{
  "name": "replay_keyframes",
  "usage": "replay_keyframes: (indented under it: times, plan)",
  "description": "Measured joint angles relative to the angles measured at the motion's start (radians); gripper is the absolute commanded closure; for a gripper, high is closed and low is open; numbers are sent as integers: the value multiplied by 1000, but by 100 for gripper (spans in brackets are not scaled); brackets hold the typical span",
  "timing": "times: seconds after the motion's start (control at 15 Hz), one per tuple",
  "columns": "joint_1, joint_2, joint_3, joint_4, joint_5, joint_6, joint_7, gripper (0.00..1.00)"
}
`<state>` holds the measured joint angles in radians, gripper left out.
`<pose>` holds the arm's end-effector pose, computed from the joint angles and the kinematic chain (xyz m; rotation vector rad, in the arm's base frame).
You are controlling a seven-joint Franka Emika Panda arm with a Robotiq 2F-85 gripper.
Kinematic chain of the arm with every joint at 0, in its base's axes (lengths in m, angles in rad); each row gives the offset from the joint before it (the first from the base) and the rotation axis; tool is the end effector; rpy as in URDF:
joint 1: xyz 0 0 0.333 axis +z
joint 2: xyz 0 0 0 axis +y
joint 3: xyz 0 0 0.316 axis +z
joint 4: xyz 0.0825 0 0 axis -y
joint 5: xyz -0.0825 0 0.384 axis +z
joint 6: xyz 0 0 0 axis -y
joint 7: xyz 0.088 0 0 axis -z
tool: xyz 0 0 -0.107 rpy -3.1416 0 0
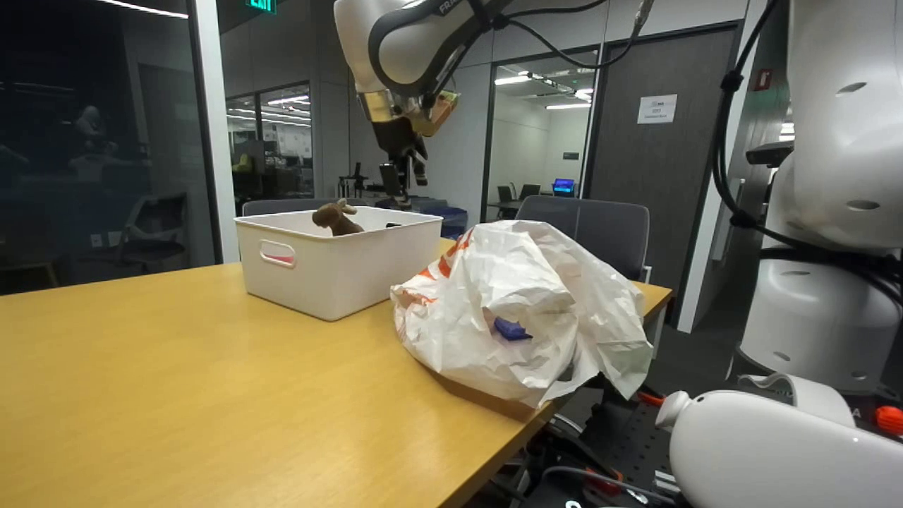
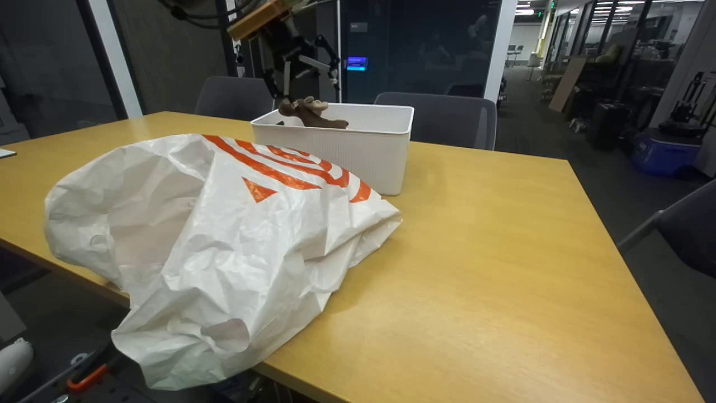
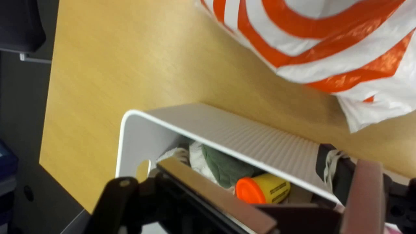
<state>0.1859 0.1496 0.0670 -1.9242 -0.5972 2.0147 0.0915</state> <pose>0.5811 0.1147 0.4171 2.5563 0.5709 0.0460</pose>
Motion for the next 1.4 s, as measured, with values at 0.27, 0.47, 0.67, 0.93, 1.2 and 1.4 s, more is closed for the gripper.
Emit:
replay_keyframes:
  times: [0.27,0.47,0.67,0.93,1.2,1.4]
  plan:
    - [-7,-182,10,-200,59,-76,10,0]
    - [-20,-339,10,-354,156,-88,-24,0]
    - [-23,-506,4,-484,239,-86,-100,0]
    - [-22,-730,-43,-630,311,-75,-289,0]
    - [-11,-872,-120,-750,329,-61,-537,0]
    - [6,-883,-171,-811,329,46,-675,0]
